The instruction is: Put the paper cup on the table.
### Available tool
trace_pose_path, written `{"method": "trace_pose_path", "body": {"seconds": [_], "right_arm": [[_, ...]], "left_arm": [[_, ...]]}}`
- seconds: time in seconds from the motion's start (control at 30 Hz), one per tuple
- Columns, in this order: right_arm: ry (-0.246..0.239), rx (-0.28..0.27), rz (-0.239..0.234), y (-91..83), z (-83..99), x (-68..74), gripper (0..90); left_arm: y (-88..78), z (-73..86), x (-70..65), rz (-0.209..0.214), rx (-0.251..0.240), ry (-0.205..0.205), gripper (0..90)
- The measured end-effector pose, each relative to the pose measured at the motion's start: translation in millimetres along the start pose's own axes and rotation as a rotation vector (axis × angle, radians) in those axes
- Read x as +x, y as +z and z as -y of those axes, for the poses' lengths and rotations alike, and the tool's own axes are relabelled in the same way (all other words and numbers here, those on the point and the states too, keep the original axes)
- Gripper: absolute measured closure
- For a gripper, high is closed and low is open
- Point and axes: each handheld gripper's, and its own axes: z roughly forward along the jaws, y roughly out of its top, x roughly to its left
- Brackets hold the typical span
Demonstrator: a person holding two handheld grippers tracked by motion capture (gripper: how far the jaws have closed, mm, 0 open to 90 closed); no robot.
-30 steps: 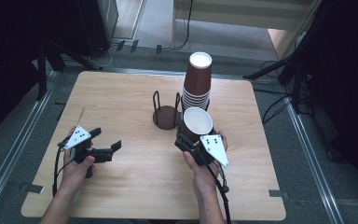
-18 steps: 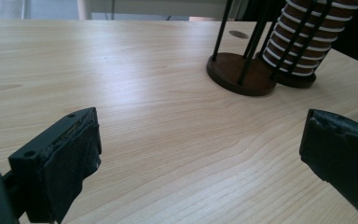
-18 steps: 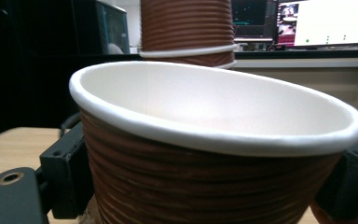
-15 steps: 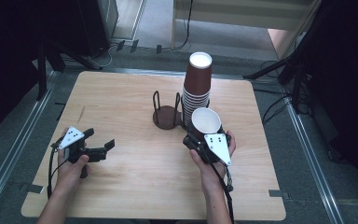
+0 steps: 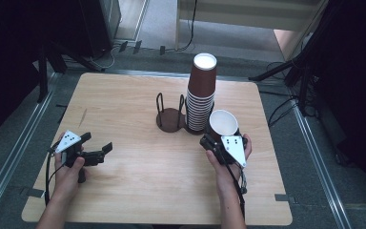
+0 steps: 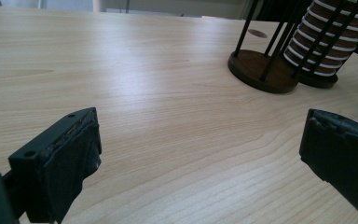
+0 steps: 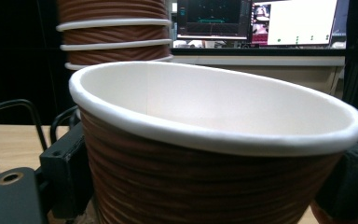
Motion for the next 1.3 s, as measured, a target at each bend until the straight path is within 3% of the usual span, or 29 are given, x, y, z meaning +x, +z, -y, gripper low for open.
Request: {"method": "trace_pose_path", "body": {"seconds": [0.07,0.37,0.67,0.8,1.0,1.13,1.3], "right_arm": [[0.011,0.008,0.008,1.9,0.9,-4.8,11.0],[-0.026,-0.009,0.036,13.9,7.1,-22.4,11.1],[-0.016,0.015,-0.003,20.7,12.5,-32.9,11.1],[-0.025,0.031,0.005,27.0,17.2,-36.0,11.2],[-0.011,0.067,0.056,35.0,21.8,-46.5,10.9],[-0.066,0.08,0.096,40.0,25.1,-53.8,10.8],[-0.056,0.099,0.081,42.0,26.3,-58.7,10.5]], "left_arm": [[-0.6,1.0,2.2,-0.007,0.001,0.001,0.0],[-5.3,5.6,11.5,-0.013,0.0,0.001,0.0],[-5.0,13.1,15.7,-0.035,-0.015,-0.004,0.0],[-4.0,14.5,15.8,-0.038,-0.011,-0.005,0.0],[-3.4,14.5,15.6,-0.033,-0.011,-0.007,0.0],[-3.6,14.6,16.1,-0.028,-0.013,-0.01,0.0],[-3.9,14.8,15.8,-0.022,-0.017,-0.011,0.0]]}}
